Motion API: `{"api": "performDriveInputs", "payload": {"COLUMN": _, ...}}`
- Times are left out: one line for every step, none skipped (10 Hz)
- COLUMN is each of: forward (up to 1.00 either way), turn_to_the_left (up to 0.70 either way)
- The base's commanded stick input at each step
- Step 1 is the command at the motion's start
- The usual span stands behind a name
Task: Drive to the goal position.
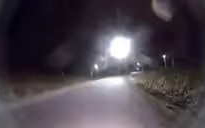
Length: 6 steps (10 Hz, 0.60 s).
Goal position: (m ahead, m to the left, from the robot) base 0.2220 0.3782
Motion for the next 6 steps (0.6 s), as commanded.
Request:
{"api": "performDriveInputs", "payload": {"forward": 0.85, "turn_to_the_left": 0.0}}
{"api": "performDriveInputs", "payload": {"forward": 0.85, "turn_to_the_left": 0.0}}
{"api": "performDriveInputs", "payload": {"forward": 0.85, "turn_to_the_left": 0.0}}
{"api": "performDriveInputs", "payload": {"forward": 0.85, "turn_to_the_left": 0.0}}
{"api": "performDriveInputs", "payload": {"forward": 0.85, "turn_to_the_left": 0.0}}
{"api": "performDriveInputs", "payload": {"forward": 0.85, "turn_to_the_left": 0.0}}
